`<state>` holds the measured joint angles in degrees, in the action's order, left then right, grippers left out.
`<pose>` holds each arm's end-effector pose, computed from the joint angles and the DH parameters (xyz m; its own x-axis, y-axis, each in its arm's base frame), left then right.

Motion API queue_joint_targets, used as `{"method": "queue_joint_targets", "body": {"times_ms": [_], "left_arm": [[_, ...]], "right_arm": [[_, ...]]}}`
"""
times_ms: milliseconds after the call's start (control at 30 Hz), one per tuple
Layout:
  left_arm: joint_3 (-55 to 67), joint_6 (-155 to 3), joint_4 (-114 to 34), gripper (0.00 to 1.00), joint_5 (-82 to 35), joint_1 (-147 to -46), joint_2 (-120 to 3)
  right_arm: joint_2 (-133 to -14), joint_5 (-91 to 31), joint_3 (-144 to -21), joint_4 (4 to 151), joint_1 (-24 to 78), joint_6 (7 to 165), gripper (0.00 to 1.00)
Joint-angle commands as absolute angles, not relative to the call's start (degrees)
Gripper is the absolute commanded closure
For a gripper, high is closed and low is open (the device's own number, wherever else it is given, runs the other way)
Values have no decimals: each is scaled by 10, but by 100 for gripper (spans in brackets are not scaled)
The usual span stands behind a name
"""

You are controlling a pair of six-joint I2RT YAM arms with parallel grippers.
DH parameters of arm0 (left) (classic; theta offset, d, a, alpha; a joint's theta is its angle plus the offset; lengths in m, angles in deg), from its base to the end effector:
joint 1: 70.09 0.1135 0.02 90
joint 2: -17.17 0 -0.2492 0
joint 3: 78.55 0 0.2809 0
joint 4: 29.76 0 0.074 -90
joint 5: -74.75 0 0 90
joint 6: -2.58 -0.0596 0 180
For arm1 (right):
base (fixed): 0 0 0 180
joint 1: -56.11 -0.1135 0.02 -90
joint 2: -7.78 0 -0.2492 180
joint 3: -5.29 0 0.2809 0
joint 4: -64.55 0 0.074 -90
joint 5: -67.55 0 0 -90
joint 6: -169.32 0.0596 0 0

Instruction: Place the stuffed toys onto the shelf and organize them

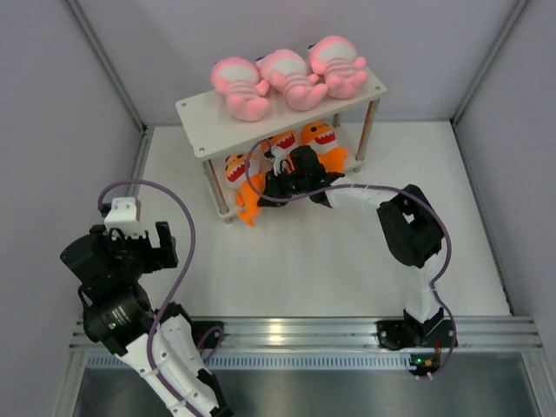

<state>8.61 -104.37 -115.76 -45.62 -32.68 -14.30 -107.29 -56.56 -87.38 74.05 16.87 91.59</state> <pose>0.0771 0.0211 0.4123 -0.4352 -0.0162 -0.9002 -0.0529 0.9986 0.0076 0.3584 0.3359 0.1670 -0.5896 -0.2544 -0.7666 -0.7851 0.4034 0.4700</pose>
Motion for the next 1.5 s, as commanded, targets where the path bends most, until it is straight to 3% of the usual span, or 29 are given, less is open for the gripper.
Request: {"method": "queue_joint_targets", "body": {"times_ms": [0,67,400,600,733,833,867,900,1100,1233,1467], "left_arm": [[86,-1055,-1133,1,-464,-326,-138],[86,-1054,-1133,1,-467,-326,-137],[86,-1053,-1133,2,-478,-325,-138],[81,-1060,-1132,1,-473,-325,-139],[74,-1063,-1127,1,-465,-325,-137],[71,-1064,-1123,1,-462,-325,-136],[67,-1064,-1123,1,-458,-326,-135],[65,-1064,-1120,2,-452,-325,-135],[18,-1056,-1073,1,-383,-326,-120],[19,-1054,-1073,1,-375,-326,-128],[15,-1068,-1058,1,-367,-326,-161]], "right_arm": [[-1080,-576,-924,707,197,977,87],[-1086,-569,-926,695,205,1008,79],[-1133,-477,-976,683,206,1113,63],[-1099,-457,-963,684,205,1102,56],[-1014,-445,-901,676,204,1083,46],[-950,-438,-858,694,203,1060,27],[-934,-436,-836,700,204,1053,4],[-919,-434,-823,710,203,1046,1],[-793,-393,-674,767,204,1017,1],[-695,-286,-607,842,210,980,1],[-543,-226,-512,901,322,972,1]]}}
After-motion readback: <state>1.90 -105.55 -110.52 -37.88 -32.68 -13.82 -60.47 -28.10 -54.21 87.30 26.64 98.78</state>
